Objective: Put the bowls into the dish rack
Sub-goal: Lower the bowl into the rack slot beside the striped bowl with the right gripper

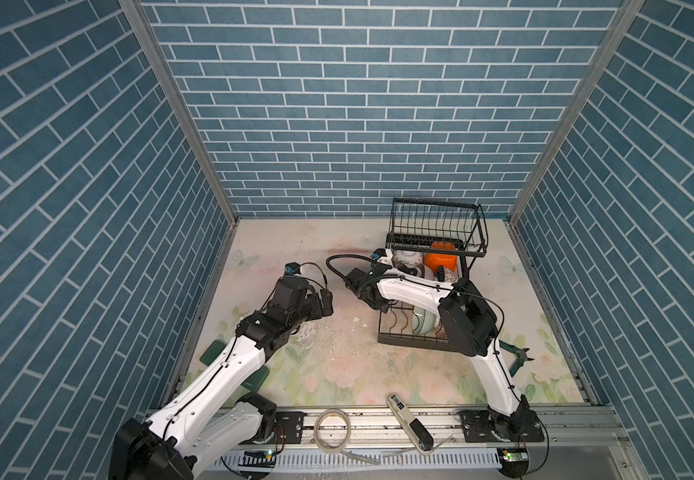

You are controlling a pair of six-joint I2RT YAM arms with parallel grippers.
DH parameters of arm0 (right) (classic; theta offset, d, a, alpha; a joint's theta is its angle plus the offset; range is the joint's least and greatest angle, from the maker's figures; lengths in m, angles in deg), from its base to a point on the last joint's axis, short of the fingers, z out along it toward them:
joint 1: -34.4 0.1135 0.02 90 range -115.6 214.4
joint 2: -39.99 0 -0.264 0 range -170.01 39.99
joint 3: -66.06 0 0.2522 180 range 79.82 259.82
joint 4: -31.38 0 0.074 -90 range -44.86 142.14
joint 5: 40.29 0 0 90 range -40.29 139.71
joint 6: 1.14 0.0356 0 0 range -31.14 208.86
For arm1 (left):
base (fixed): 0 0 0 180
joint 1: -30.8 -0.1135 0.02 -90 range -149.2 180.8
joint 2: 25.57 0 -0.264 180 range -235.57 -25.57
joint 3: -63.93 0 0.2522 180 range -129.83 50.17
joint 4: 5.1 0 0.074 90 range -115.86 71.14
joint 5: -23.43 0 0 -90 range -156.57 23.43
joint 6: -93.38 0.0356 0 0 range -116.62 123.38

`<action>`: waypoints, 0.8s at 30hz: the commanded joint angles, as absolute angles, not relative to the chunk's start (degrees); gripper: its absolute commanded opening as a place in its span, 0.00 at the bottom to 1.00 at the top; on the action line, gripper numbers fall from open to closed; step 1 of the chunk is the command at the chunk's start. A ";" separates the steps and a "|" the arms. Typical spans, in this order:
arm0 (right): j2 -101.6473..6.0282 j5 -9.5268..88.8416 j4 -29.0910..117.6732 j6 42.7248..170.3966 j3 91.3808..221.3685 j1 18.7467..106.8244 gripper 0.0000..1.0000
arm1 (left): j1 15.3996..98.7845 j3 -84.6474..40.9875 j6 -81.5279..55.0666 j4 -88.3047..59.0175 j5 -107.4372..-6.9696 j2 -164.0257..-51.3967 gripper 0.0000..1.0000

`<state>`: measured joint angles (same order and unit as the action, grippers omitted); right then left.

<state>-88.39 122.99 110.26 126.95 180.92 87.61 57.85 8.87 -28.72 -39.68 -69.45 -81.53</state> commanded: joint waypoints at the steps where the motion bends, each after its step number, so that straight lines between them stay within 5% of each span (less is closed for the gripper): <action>1: -89.83 127.28 113.71 132.63 183.97 87.40 0.00 | 57.49 9.74 -27.90 -40.79 -69.48 -80.59 1.00; 24: -95.58 125.40 113.51 130.33 188.37 87.47 0.00 | 57.33 10.00 -28.00 -40.49 -69.39 -81.42 1.00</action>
